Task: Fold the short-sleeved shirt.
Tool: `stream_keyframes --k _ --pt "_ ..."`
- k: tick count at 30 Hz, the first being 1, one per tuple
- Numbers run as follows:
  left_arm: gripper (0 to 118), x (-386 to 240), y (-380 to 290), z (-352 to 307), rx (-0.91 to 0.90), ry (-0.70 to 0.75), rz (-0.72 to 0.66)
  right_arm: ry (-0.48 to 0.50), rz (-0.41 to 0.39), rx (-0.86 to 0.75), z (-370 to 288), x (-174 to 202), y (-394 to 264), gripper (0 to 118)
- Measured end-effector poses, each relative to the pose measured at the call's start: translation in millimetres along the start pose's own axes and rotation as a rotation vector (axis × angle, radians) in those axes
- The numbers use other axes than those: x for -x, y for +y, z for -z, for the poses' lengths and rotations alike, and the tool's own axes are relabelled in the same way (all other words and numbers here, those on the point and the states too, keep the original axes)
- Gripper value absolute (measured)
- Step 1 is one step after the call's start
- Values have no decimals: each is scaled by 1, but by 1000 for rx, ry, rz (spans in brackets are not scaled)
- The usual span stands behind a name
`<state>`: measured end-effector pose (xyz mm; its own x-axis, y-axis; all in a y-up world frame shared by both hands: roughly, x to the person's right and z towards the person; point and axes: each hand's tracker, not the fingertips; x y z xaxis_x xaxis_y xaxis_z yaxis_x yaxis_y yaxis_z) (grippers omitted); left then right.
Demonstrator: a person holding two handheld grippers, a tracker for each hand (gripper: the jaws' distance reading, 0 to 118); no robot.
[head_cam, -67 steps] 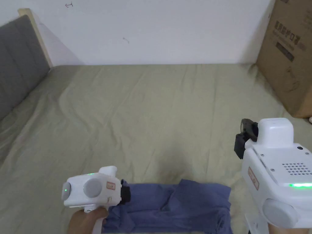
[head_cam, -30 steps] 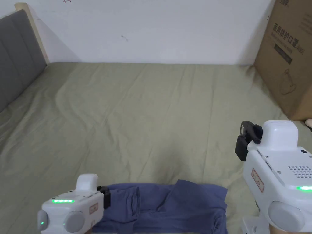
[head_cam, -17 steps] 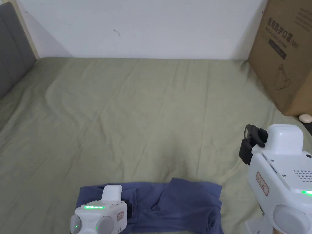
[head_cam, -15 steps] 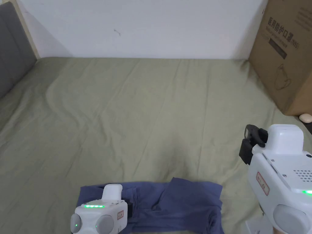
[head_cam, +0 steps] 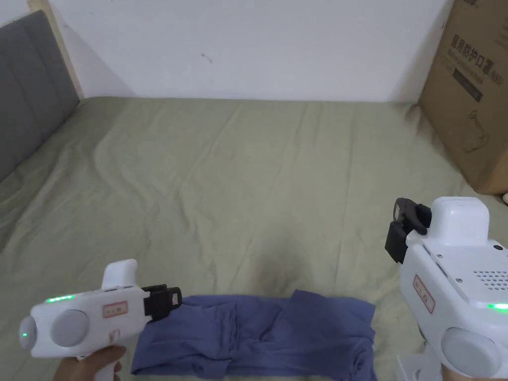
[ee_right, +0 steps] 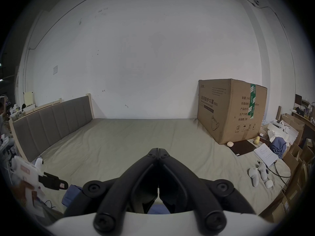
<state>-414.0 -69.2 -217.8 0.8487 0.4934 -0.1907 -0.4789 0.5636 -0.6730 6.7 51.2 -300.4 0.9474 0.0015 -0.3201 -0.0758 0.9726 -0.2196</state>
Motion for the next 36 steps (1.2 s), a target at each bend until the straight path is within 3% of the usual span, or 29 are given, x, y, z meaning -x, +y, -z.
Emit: stream_keyframes --k 2,3,4,13,15,17,20,22,23,31,36 --pt "79 21 7 -5 28 -28 -55 8 -1 2 1 5 0 0" --pt "97 35 9 0 54 -32 -72 10 -2 3 1 7 -1 0" --pt "101 45 10 1 78 -4 -91 12 -4 5 2 9 -1 0" --pt "101 99 -16 41 229 -3 -228 16 -41 39 13 22 -9 0" --pt "96 103 -23 49 222 4 -241 13 -48 43 15 22 -11 0" --pt "74 104 -28 52 207 0 -245 11 -47 52 17 22 -12 0" --pt "53 97 -29 55 193 -7 -204 3 -46 65 21 19 -16 0" --pt "23 91 -29 61 213 -14 -187 2 -39 72 24 18 -17 0" --pt "18 92 -27 62 211 -11 -188 3 -35 74 24 17 -17 0" --pt "9 64 -10 17 135 21 -66 10 -36 58 22 14 -10 0" --pt "9 81 11 -26 99 185 1 20 -18 33 13 11 -6 0"
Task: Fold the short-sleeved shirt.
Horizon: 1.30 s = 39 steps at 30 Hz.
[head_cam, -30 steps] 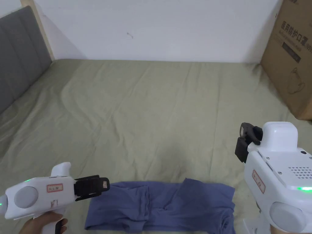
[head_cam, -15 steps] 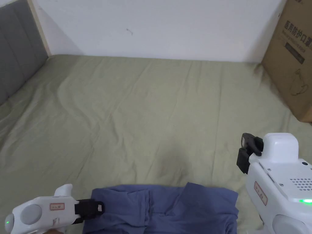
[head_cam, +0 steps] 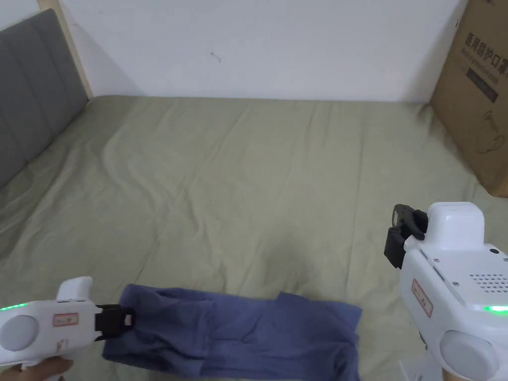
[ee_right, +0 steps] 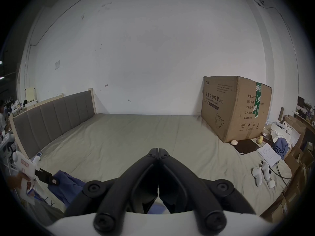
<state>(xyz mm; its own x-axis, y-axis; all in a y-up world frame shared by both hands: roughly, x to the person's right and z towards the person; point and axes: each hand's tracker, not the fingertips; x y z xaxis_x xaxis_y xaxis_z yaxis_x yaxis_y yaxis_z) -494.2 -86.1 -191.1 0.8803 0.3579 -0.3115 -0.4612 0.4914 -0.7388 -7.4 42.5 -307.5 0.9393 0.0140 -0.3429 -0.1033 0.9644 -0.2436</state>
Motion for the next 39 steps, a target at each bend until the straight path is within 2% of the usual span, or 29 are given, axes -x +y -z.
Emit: stream_keyframes --k 6,9,12,16,23,29,32,36,39 --pt "9 0 11 -40 -66 165 69 6 9 -15 -11 -9 0 0" --pt "9 -45 14 -52 -77 141 65 1 22 -24 -15 -15 0 0" --pt "9 -102 17 -47 -84 158 181 -3 27 -32 -18 -20 2 0" --pt "9 -169 13 -24 -47 108 299 -17 25 -40 -23 -28 3 0" --pt "9 -236 -1 42 59 -2 359 -48 26 -45 -29 -39 2 0" --pt "9 -277 -42 112 175 66 478 -65 27 -31 -28 -44 -2 0" --pt "10 -284 -60 133 207 71 487 -67 25 -22 -28 -44 -4 0" --pt "19 -284 -68 139 202 72 503 -66 18 -16 -27 -44 -5 0" --pt "74 -275 -62 115 156 -132 393 -66 20 -17 -27 -44 -4 0"
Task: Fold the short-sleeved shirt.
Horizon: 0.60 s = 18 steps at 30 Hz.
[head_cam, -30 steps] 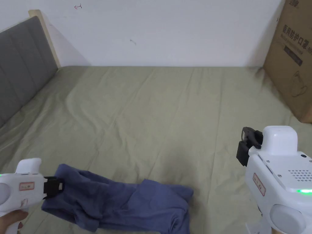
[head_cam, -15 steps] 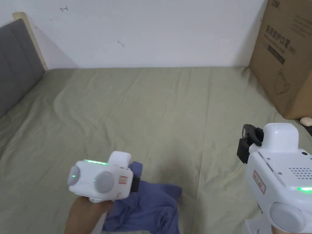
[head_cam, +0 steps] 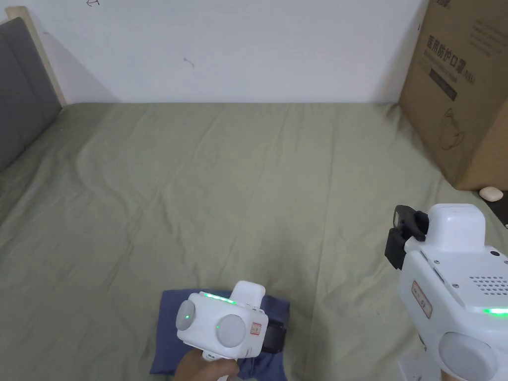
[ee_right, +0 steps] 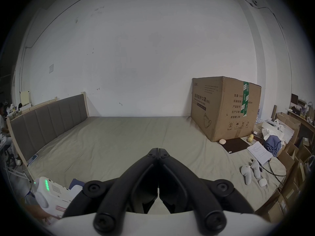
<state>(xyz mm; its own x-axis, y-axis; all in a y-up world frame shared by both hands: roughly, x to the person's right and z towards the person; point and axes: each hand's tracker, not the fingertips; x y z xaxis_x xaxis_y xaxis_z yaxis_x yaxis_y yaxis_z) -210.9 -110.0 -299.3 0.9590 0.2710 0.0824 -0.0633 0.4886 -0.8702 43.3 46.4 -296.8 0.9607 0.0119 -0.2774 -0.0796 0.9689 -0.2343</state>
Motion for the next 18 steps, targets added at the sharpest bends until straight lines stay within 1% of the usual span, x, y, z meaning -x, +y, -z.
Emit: stream_keyframes --k 1,3,7,10,12,13,14,16,18 --pt "83 3 0 -9 -44 -27 -35 0 2 -1 0 0 1 0" --pt "83 8 -1 -29 -134 -46 -64 -1 5 -4 0 0 2 0" --pt "83 20 -2 -73 -327 8 -116 -1 5 -12 -2 2 5 0" --pt "83 32 -6 -94 -461 89 -128 4 4 -14 -3 3 6 0" --pt "81 40 -8 -99 -507 143 -98 7 4 -15 -3 4 7 0" --pt "73 44 -10 -100 -521 159 -88 8 3 -16 -2 5 8 0" --pt "56 48 -13 -101 -533 156 -88 9 2 -17 -3 5 8 0" --pt "1 57 -16 -99 -547 130 -92 11 -2 -17 -2 6 8 0" --pt "0 63 -18 -93 -543 112 -126 14 0 -15 -2 7 8 0"
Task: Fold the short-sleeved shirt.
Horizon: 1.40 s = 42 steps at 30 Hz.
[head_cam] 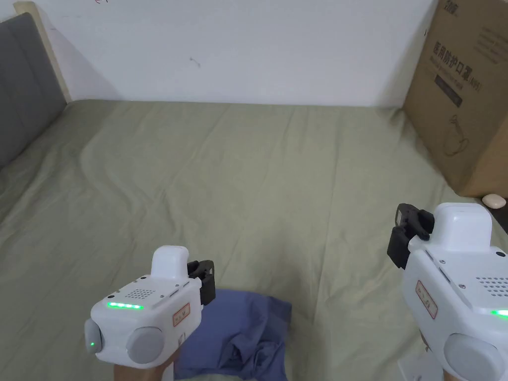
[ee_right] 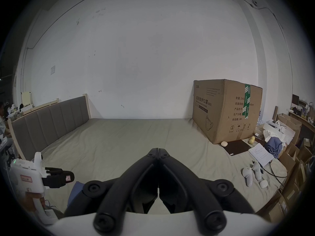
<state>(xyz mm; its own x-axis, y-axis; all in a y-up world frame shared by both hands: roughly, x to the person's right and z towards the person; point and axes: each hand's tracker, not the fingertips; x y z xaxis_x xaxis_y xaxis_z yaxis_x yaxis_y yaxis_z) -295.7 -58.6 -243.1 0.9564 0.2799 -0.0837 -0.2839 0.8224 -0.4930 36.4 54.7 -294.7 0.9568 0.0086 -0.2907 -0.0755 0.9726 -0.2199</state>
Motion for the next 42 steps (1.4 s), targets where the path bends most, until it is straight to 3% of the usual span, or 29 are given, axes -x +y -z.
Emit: stream_keyframes --k 14,20,25,29,35,42 --pt "0 -46 -77 83 275 -34 121 -26 -11 31 8 -13 -8 0" --pt "0 -63 -113 107 298 22 98 -53 -7 65 16 -28 -16 0" --pt "0 -76 -123 107 259 88 160 -60 8 76 18 -30 -18 0" --pt "0 -66 -104 100 286 32 122 -46 5 65 11 -24 -13 0" --pt "0 -58 -44 42 84 -42 129 -23 -4 22 -2 -14 -2 0" --pt "0 -44 38 -33 -152 47 227 9 7 -36 -14 6 10 0"
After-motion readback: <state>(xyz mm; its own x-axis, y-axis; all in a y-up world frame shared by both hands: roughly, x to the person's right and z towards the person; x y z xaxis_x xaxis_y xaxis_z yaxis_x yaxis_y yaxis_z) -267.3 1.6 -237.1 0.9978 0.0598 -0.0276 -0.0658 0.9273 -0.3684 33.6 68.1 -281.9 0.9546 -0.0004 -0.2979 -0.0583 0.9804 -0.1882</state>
